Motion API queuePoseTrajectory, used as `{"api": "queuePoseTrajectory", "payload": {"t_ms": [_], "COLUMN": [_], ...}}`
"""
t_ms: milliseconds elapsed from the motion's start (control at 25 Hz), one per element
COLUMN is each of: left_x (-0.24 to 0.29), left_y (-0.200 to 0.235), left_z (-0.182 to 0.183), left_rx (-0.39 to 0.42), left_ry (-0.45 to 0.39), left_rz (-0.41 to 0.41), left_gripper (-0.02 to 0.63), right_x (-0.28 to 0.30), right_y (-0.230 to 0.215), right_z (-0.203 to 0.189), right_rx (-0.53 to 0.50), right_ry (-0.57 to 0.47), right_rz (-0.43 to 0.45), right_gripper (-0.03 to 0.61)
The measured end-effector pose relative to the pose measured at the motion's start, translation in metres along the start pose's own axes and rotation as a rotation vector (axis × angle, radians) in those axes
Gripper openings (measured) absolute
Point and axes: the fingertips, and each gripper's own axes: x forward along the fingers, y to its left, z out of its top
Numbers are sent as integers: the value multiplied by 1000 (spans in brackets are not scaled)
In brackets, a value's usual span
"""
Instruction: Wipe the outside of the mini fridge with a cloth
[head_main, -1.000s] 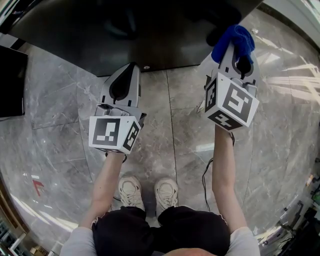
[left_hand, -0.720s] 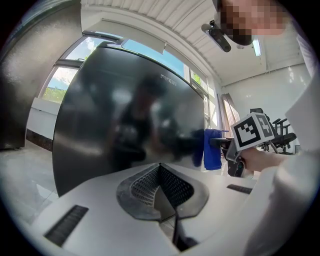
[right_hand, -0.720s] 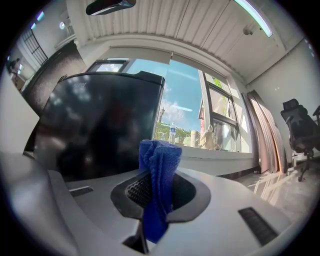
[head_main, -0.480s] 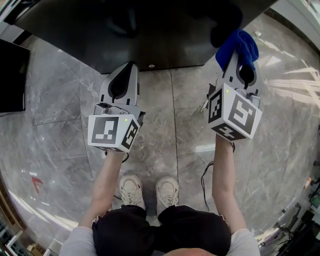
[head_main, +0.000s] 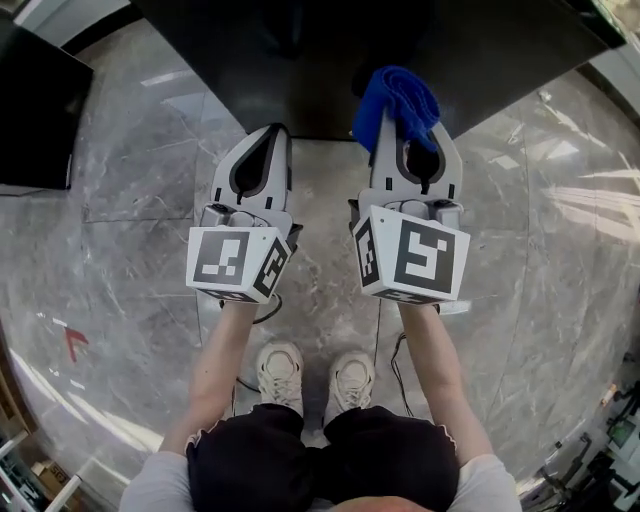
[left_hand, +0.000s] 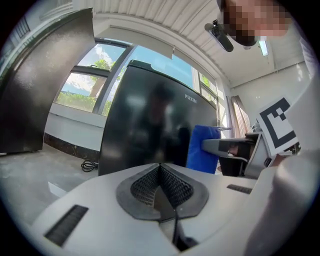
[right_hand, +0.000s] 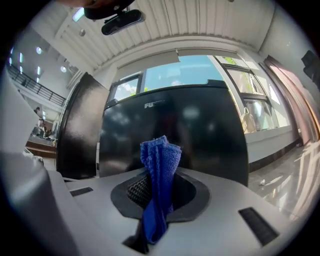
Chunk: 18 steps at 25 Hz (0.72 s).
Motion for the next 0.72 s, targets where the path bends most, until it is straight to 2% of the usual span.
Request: {"api": "queuePoseTrajectory", "payload": {"t_ms": [160,360,520,720], "left_x": [-18,-39,-51,-53], "left_y": [24,71,99,111], "left_z": [12,17,13,-2], "left_rx": [9,21,19,12], "left_ry": [-9,-41,-85,-61], "left_rz": [4,96,148,164], "left_gripper": [3,3,3,3], "right_x": [19,34,44,61], "right_y": [55,120,157,183], "right_z": [-6,-22,-36,-53], "right_rx": [1,2,-21,-53], "right_ry": [10,26,33,59], "right_rz": [82,184,225,246], "right_gripper": [65,64,65,64]}}
